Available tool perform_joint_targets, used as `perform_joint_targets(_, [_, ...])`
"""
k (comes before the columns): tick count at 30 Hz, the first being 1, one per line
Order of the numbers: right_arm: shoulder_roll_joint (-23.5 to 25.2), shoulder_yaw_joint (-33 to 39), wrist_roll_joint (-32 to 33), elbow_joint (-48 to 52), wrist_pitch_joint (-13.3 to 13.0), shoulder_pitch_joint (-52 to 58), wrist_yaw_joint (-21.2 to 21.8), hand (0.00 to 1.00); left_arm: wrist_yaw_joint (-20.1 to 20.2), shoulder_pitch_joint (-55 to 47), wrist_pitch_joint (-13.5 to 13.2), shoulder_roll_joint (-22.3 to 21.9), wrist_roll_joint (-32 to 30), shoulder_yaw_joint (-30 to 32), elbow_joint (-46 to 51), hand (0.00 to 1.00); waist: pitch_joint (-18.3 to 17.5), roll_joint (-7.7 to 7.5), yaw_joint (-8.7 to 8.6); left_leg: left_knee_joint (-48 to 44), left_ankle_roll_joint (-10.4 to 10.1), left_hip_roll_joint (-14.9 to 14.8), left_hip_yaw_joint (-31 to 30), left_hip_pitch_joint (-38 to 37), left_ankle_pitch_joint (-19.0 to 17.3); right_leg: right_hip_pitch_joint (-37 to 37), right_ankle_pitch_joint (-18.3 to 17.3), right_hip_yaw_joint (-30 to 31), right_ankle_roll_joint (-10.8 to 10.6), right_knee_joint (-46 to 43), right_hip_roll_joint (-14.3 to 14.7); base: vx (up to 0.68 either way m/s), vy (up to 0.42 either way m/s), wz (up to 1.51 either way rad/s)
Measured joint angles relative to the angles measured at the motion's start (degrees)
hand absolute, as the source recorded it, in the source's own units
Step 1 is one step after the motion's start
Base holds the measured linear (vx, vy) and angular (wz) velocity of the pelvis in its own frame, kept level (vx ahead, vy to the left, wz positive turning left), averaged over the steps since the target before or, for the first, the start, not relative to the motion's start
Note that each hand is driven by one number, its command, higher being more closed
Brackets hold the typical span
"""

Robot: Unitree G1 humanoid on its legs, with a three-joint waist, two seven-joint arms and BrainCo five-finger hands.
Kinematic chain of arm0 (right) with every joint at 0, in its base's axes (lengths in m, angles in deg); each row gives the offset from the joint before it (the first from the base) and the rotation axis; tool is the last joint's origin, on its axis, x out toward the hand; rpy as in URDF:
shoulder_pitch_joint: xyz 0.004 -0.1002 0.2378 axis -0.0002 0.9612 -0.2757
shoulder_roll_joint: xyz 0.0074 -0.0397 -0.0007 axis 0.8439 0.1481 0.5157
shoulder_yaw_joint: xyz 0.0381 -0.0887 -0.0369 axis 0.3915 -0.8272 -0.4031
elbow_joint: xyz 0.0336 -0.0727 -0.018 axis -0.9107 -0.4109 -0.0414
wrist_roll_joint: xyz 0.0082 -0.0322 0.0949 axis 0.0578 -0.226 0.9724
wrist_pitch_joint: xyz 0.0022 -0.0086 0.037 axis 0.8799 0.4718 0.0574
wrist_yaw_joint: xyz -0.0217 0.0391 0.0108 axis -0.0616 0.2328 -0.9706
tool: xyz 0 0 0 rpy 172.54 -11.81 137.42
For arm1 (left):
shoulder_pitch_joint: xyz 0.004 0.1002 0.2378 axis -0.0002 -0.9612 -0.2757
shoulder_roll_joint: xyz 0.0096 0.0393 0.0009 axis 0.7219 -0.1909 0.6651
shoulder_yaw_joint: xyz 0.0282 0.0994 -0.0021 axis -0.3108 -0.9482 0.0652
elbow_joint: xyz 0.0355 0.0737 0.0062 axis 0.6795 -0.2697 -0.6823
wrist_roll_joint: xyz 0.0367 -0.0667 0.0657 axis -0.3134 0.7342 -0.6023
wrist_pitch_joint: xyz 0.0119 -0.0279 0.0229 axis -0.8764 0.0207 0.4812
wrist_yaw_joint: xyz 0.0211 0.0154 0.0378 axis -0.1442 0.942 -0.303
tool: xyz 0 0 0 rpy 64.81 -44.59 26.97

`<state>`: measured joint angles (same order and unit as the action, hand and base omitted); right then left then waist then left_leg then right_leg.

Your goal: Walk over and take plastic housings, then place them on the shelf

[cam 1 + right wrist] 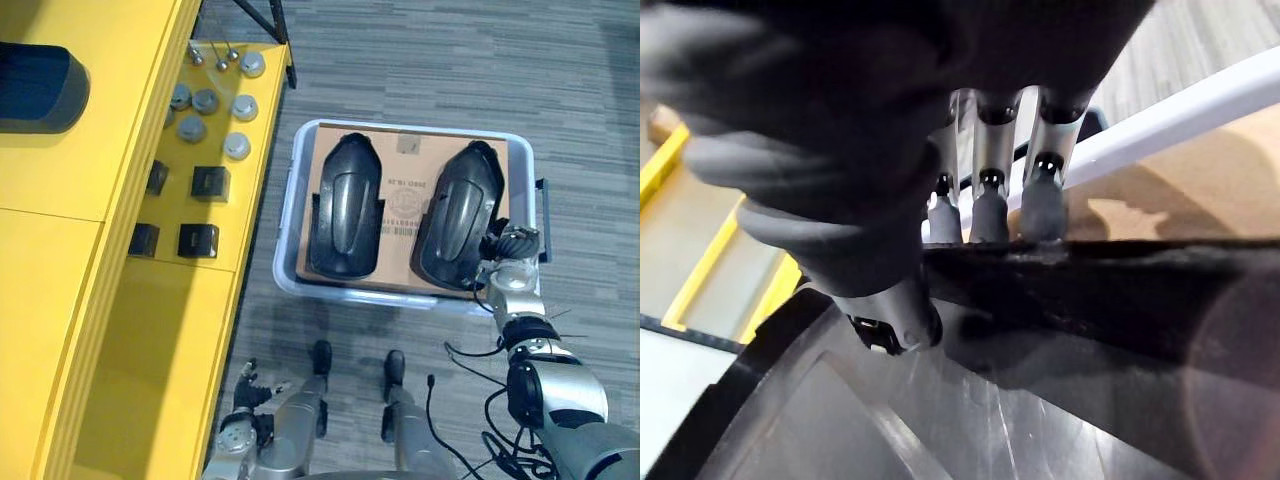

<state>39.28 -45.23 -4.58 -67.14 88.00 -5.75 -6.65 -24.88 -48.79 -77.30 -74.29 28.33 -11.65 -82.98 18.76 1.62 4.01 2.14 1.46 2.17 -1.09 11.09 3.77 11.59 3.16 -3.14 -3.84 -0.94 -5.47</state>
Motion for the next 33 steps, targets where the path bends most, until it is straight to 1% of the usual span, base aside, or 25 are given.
perform_joint_targets(7, [1.2, 0.6, -0.3, 9.8, 0.2, 5.9, -0.1, 1.0, 0.2, -0.2, 0.1, 0.0, 0.0, 0.0, 0.6, 0.0, -0.1, -0.02, -0.21, 1.4, 0.0, -0.2, 0.4, -3.1, 0.0, -2.1, 0.0, 0.4, 0.0, 0.0, 0.2, 0.05, -0.002, -0.04])
perform_joint_targets(11, [2.2, 0.6, -1.8, 17.0, 0.5, 10.6, -0.1, 1.0, 0.4, -0.7, 0.2, 0.0, 0.0, 0.2, 1.6, 0.0, -0.3, -0.26, -0.36, 1.9, 0.2, -0.2, 0.8, -3.8, 0.1, -2.5, 0.0, 0.7, 0.0, 0.0, 0.2, 0.01, -0.004, -0.04])
perform_joint_targets(12, [2.9, 0.6, -2.4, 20.5, 0.6, 12.5, -0.1, 1.0, 0.7, -1.3, 0.3, 0.0, -0.1, 0.5, 2.7, 0.0, -0.6, -0.38, -0.54, 1.9, 0.2, -0.2, 0.8, -3.8, 0.2, -2.5, 0.0, 0.7, 0.0, 0.0, 0.2, 0.0, 0.0, 0.0])
perform_joint_targets(13, [3.2, 0.6, -2.4, 21.6, 0.6, 13.2, -0.1, 1.0, 0.9, -1.6, 0.3, 0.0, -0.1, 0.7, 3.0, 0.0, -0.8, -0.46, -0.64, 1.9, 0.2, -0.2, 0.8, -3.9, 0.2, -2.5, 0.0, 0.7, -0.1, 0.0, 0.2, 0.0, 0.0, 0.0])
perform_joint_targets(15, [4.6, 0.6, -3.2, 26.5, 0.7, 16.3, -0.1, 1.0, 1.4, -3.2, 0.6, -0.1, -0.1, 1.2, 5.7, 0.0, -2.5, -0.71, -1.45, 1.9, 0.2, -0.2, 0.6, -4.0, 0.2, -2.7, -0.1, 0.5, -0.1, 0.0, 0.2, 0.03, -0.016, 0.05])
perform_joint_targets(17, [5.4, 0.6, -4.0, 29.9, 0.5, 18.2, -0.1, 1.0, 1.5, -4.4, 0.7, -0.3, -0.2, 1.8, 8.1, 0.0, -3.9, -0.88, -1.71, 1.9, 0.2, -0.2, 0.2, -4.1, 0.2, -3.1, -0.1, 0.2, -0.2, 0.1, 0.2, 0.03, -0.017, 0.08])
perform_joint_targets(19, [6.1, 0.6, -5.0, 35.3, 0.1, 21.0, -0.1, 1.0, 1.5, -5.6, 0.7, -0.3, -0.4, 2.5, 13.1, 0.0, -5.7, -1.15, -1.72, 1.9, 0.1, -0.3, -0.1, -5.0, 0.2, -4.1, -0.3, 0.0, -0.4, 0.1, 0.1, 0.02, -0.021, 0.08])
perform_joint_targets(20, [6.2, 0.6, -5.4, 36.3, -0.1, 21.4, -0.1, 1.0, 1.4, -5.9, 0.7, -0.3, -0.4, 2.5, 14.6, 0.0, -6.2, -1.22, -1.73, 2.0, 0.1, -0.6, -0.2, -5.1, 0.2, -4.2, -0.5, 0.0, -0.6, 0.2, 0.0, -0.01, -0.025, 0.08])
perform_joint_targets(21, [6.7, 0.6, -6.7, 38.7, -0.4, 22.1, -0.2, 1.0, 1.4, -6.7, 0.7, -0.4, -0.6, 2.7, 18.5, 0.0, -7.1, -1.46, -1.71, 2.5, 0.1, -0.5, -0.3, -5.2, 0.2, -4.3, -0.9, 0.0, -0.8, 0.2, -0.1, -0.02, -0.027, 0.07])
perform_joint_targets(22, [7.4, 0.6, -7.9, 41.3, -0.5, 22.5, -0.2, 1.0, 1.4, -7.6, 0.6, -0.5, -0.7, 2.8, 22.9, 0.0, -7.5, -1.5, -1.8, 3.3, -0.4, -0.5, -0.5, -5.6, 0.4, -4.4, -1.0, -0.1, -0.9, 0.2, -0.1, -0.03, -0.025, 0.06])
perform_joint_targets(23, [7.8, 0.7, -8.6, 42.5, -0.5, 22.7, -0.3, 1.0, 1.4, -7.9, 0.6, -0.6, -0.8, 2.8, 25.0, 0.0, -7.5, -1.51, -1.74, 3.3, -0.4, -0.5, -0.5, -5.7, 0.4, -4.4, -1.0, -0.2, -0.9, 0.2, -0.1, -0.03, -0.017, 0.05])
perform_joint_targets(24, [8.6, 0.6, -9.7, 44.5, -0.6, 23.0, -0.3, 1.0, 1.4, -8.5, 0.6, -0.8, -0.8, 2.9, 29.1, 0.0, -8.0, -1.56, -1.7, 3.3, -0.4, -0.5, -0.6, -5.7, 0.4, -4.5, -1.0, -0.2, -1.0, 0.2, -0.2, -0.02, -0.015, 0.07])
perform_joint_targets(25, [9.5, 0.7, -10.9, 46.5, -0.7, 23.3, -0.4, 1.0, 1.3, -9.1, 0.5, -1.7, -0.8, 3.7, 33.6, 0.0, -8.5, -1.55, -1.77, 3.3, -0.4, -0.3, -0.9, -5.8, 0.5, -4.8, -1.2, -0.7, -1.0, 0.2, -0.3, -0.01, -0.011, 0.11])
perform_joint_targets(26, [9.9, 0.7, -11.4, 47.7, -0.7, 23.6, -0.5, 1.0, 1.1, -9.3, 0.5, -2.5, -0.8, 4.2, 36.0, 0.0, -8.5, -1.51, -1.85, 3.3, -0.4, -0.3, -1.2, -6.0, 0.5, -5.1, -1.3, -1.0, -1.0, 0.2, -0.4, 0.01, -0.012, 0.22])
perform_joint_targets(27, [10.5, 0.7, -12.2, 50.3, -0.7, 24.4, -0.7, 1.0, 0.7, -9.7, 0.1, -3.7, -0.8, 4.8, 40.7, 0.0, -8.6, -1.55, -1.81, 3.3, -0.4, -0.2, -1.8, -6.5, 0.5, -5.9, -1.4, -1.7, -1.0, 0.2, -0.5, 0.02, -0.008, 0.21])
perform_joint_targets(28, [10.9, 0.6, -12.7, 51.4, -0.7, 24.7, -0.8, 1.0, 0.3, -9.8, -0.2, -3.9, -0.8, 4.9, 42.7, 0.0, -8.7, -1.63, -1.75, 3.3, -0.3, -0.1, -1.9, -6.6, 0.6, -6.1, -1.5, -1.8, -1.0, 0.2, -0.6, 0.04, -0.013, 0.18])
perform_joint_targets(30, [13.0, 0.5, -14.3, 55.7, -0.7, 24.9, -1.1, 1.0, -1.0, -9.6, -1.1, -4.4, -0.8, 4.9, 50.1, 0.0, -9.8, -1.86, -1.65, 3.3, 0.0, 0.0, -2.3, -6.7, 0.8, -6.5, -1.5, -2.3, -1.0, 0.5, -0.7, 0.06, -0.016, 0.09])
perform_joint_targets(33, [14.9, 0.0, -15.9, 59.6, -1.0, 24.9, -1.4, 1.0, -2.7, -8.4, -1.9, -4.7, -1.9, 4.7, 56.1, 0.0, -11.3, -1.95, -1.78, 3.3, 0.3, 0.1, -3.1, -7.3, 1.0, -7.8, -1.5, -3.5, -1.0, 1.1, -0.8, 0.07, -0.024, 0.18])
